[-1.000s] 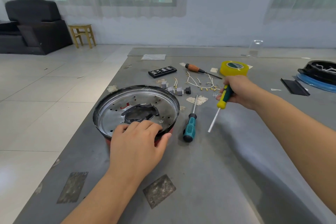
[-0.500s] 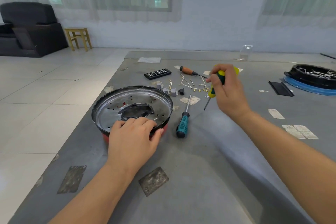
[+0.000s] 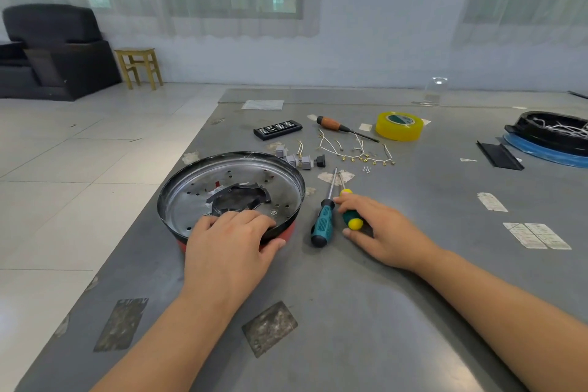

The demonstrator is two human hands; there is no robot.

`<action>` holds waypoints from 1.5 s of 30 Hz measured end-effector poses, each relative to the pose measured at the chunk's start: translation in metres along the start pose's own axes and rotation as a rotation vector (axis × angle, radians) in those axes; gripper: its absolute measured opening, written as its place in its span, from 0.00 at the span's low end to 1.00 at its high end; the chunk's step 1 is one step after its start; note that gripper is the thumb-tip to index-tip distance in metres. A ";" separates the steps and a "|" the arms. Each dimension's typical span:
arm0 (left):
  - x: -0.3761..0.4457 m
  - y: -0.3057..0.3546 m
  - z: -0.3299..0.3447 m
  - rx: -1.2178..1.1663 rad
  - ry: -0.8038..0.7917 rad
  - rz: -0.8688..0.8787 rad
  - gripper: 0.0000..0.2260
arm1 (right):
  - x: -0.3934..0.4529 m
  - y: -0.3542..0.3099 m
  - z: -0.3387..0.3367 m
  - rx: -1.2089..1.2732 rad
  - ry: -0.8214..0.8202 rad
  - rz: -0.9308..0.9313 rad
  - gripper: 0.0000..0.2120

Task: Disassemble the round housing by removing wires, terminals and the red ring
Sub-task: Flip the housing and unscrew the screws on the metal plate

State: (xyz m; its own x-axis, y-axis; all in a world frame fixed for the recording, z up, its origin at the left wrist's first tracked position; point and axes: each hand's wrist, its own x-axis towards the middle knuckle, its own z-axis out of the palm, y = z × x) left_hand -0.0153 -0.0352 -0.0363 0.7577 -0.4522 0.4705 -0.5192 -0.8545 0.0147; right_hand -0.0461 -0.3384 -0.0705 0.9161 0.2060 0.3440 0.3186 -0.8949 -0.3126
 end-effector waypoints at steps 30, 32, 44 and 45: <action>0.006 -0.021 0.000 -0.019 0.096 0.031 0.17 | 0.068 -0.080 0.025 -0.115 0.207 -0.324 0.10; 0.005 -0.022 0.000 -0.032 0.067 0.039 0.16 | 0.065 -0.080 0.026 -0.096 0.180 -0.333 0.14; 0.006 -0.022 0.005 -0.053 0.079 0.015 0.14 | 0.068 -0.080 0.019 -0.287 -0.130 0.802 0.44; 0.007 -0.021 0.006 -0.048 0.086 0.019 0.14 | 0.072 -0.079 0.019 -0.272 -0.138 0.820 0.42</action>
State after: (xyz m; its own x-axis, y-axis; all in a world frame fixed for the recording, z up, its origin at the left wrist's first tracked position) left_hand 0.0031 -0.0214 -0.0388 0.7118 -0.4430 0.5451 -0.5530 -0.8319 0.0461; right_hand -0.0011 -0.2453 -0.0380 0.8581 -0.5134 -0.0123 -0.5064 -0.8420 -0.1859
